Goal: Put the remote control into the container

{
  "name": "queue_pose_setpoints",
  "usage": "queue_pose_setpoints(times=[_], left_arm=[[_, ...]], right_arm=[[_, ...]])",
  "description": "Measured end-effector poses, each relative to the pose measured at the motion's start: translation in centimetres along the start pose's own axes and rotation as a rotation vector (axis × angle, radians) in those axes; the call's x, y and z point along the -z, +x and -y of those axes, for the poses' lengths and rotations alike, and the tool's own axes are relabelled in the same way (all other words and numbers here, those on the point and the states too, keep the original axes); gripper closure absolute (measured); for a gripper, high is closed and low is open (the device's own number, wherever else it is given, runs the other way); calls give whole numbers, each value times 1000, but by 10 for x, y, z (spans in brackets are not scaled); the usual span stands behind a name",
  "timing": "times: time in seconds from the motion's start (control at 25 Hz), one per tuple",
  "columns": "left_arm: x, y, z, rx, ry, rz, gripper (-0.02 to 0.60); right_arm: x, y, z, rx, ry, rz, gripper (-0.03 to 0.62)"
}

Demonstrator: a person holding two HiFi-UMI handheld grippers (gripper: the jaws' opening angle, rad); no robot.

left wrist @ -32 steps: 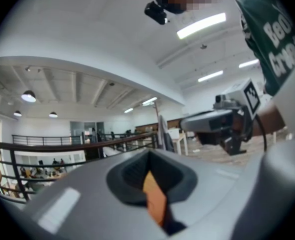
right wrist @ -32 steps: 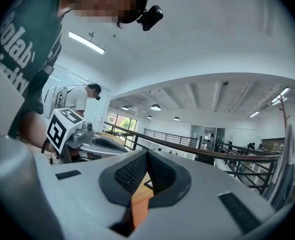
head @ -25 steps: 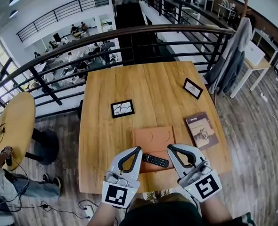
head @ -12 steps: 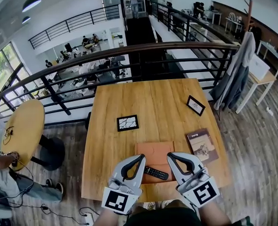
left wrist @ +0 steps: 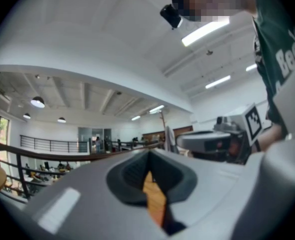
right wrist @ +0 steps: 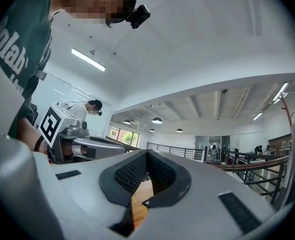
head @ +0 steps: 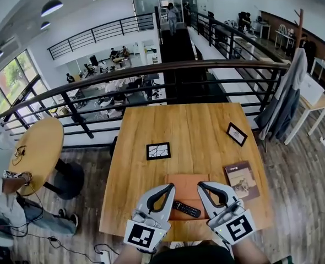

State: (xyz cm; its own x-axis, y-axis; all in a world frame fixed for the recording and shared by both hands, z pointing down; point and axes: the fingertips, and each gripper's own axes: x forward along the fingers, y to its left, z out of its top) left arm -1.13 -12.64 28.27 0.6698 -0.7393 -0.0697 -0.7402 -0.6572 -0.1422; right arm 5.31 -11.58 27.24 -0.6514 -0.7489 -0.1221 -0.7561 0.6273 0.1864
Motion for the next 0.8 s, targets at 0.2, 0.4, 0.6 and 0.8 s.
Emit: queue_pose_setpoints(times=[0.2,0.4,0.6,0.8], left_arm=[[-7,-8,-1,-17,12,10,583],[-8,-12,-3,-41,8,8,582],[-8,-21,-6,-52,6,3,582],[-14,-26,-6,-58,8,6,583]], right_arm=[[-3,4,-6,-8,-20,1,577],[-3,9,-7,-30,-25,1,577],[-1,10,-16,-41,-24,-8,577],[-3,7,-16,-36,-16,-11,577]])
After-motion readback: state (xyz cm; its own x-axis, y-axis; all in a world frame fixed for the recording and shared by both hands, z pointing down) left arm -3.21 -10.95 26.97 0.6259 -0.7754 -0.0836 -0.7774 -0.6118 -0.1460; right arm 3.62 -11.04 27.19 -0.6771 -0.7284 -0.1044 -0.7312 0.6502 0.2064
